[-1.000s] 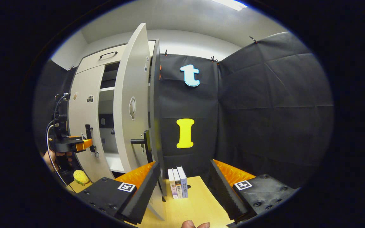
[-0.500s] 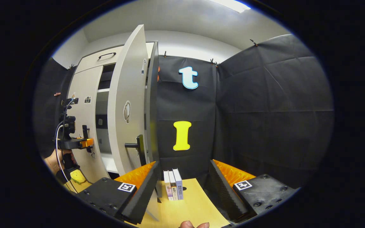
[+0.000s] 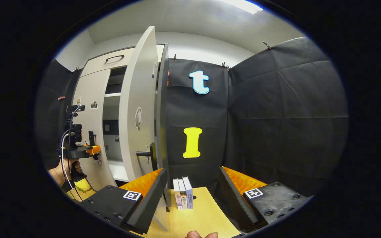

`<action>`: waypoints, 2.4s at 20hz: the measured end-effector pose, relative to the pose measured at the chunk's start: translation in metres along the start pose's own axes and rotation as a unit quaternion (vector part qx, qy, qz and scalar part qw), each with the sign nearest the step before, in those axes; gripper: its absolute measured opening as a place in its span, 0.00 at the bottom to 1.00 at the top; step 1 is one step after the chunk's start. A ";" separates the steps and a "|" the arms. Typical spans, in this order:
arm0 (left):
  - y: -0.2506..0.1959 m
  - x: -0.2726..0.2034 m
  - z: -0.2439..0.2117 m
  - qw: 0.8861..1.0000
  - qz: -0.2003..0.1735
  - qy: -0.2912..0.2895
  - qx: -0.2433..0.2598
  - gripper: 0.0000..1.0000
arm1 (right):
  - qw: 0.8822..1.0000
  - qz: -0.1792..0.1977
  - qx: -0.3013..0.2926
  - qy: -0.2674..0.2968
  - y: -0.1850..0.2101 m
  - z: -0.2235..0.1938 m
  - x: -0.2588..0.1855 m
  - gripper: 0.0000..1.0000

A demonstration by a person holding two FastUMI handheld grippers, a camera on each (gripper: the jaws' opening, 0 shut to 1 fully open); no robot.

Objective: Open the right door of the double-door shoe cabinet with the right hand, and open the left door with the left hand.

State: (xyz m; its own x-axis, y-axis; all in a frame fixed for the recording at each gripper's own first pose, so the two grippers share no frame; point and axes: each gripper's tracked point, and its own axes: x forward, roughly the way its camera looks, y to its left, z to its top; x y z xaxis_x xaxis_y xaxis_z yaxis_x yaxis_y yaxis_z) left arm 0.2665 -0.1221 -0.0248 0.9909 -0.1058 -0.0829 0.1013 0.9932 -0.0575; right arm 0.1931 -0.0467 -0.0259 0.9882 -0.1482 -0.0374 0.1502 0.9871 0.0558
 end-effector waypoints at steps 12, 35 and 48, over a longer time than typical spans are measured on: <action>0.024 -0.075 -0.008 0.998 -0.055 0.010 -0.004 0.20 | 1.000 0.006 0.005 -0.019 0.011 0.007 -0.008 0.92; 0.172 -0.167 -0.014 0.999 -0.040 -0.002 -0.027 0.16 | 0.998 0.063 0.019 -0.019 0.061 0.009 -0.015 0.97; 0.215 -0.166 -0.015 0.999 -0.027 -0.009 -0.036 0.06 | 0.997 0.073 0.007 -0.021 0.066 0.008 -0.015 0.97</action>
State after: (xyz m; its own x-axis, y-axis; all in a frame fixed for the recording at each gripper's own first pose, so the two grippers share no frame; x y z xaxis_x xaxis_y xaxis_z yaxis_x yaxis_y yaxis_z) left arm 0.1222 0.1087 -0.0385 0.9857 -0.1578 -0.0590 0.1490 0.9800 -0.1322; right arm 0.1883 0.0198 -0.0141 0.9999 -0.0060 0.0131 0.0050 0.9974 0.0715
